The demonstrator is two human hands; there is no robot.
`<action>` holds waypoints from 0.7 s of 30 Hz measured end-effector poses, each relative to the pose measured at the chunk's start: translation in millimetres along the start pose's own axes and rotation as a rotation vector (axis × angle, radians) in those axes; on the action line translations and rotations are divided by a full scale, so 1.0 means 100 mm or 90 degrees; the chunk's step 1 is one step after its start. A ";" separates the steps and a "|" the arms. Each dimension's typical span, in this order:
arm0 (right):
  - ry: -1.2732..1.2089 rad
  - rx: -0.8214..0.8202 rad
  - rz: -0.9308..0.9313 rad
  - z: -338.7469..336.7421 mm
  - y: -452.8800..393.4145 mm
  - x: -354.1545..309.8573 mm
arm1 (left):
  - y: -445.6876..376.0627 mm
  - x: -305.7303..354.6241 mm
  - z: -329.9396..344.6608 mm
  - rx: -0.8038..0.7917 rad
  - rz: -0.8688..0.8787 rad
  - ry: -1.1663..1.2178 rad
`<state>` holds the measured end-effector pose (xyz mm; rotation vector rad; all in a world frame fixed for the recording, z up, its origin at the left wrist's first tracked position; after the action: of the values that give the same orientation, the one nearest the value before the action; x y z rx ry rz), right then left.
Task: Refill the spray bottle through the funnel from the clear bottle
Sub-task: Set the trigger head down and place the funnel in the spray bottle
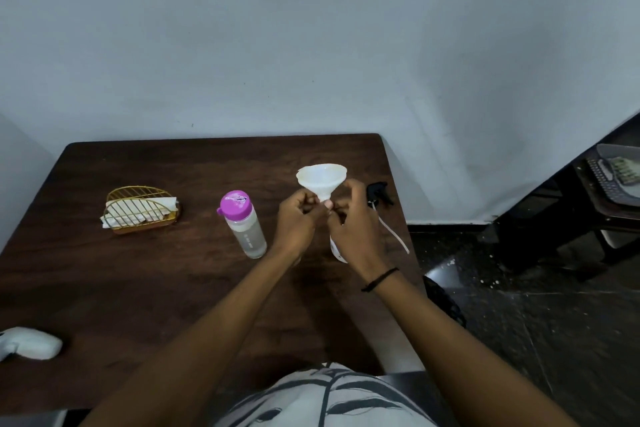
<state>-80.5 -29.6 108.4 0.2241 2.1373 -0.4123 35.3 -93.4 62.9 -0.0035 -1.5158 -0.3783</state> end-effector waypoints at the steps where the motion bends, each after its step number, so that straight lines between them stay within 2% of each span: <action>1: -0.015 0.017 -0.006 -0.09 -0.02 0.01 | 0.00 0.05 0.06 -0.005 0.012 -0.018; 6: -0.015 0.054 -0.048 -0.51 -0.11 0.07 | 0.01 0.25 0.39 -0.016 0.073 -0.129; 11: -0.018 0.025 -0.073 -0.72 -0.11 0.30 | 0.04 0.29 0.63 -0.014 0.098 -0.209; 16: -0.036 -0.045 -0.024 -0.72 -0.06 0.46 | 0.02 0.14 0.65 -0.007 0.099 -0.301; 21: -0.043 -0.077 0.006 -0.69 -0.06 0.52 | 0.05 0.10 0.66 0.007 0.105 -0.312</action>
<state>-164.5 -9.4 103.0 0.1487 2.0867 -0.2795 -27.7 -75.7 78.0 -0.2244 -1.9853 -0.2449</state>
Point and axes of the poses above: each hand's wrist, its own y-axis away from the middle knuckle, its own z-axis out of the palm, x = y × z, the point moved 7 cm from there along -y, towards the middle knuckle, and after that the axes turned 6 degrees about -z, right-handed, at the moved point
